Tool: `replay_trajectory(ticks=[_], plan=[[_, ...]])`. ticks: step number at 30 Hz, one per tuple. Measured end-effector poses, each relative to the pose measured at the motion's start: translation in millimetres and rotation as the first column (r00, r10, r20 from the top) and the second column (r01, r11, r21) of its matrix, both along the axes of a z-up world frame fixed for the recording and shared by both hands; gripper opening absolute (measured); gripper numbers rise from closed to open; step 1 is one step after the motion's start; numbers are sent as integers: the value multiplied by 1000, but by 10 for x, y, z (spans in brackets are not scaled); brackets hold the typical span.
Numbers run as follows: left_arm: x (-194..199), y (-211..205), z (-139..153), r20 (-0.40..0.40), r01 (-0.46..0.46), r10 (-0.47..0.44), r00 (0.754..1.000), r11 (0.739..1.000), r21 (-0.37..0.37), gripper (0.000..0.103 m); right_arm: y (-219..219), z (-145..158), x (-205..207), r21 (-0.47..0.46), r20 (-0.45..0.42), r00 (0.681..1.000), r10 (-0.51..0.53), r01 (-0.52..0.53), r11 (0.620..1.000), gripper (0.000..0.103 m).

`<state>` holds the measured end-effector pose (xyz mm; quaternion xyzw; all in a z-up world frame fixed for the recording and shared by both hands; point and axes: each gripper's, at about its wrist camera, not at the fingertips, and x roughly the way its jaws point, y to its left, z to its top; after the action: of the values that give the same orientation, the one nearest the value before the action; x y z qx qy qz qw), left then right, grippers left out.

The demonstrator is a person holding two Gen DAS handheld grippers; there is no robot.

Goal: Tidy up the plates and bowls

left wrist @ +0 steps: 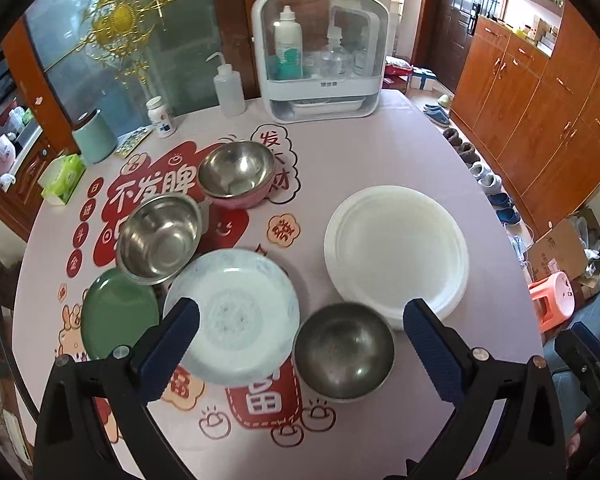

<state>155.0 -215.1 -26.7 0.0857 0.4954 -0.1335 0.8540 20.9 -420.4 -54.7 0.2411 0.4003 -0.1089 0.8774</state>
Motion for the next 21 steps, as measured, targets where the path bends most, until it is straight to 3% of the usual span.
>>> replay_trajectory(ticks=[11,21], plan=[[480,-293,-357,-66,55,-56,996,998,-13,102,-373,-389,262,163,8,1000,1,-2,987,101],[833,-540,-914,-165,70,-72,984,997,-18,99,-702,-875,586,264,-62,997,-38,53,963,100]])
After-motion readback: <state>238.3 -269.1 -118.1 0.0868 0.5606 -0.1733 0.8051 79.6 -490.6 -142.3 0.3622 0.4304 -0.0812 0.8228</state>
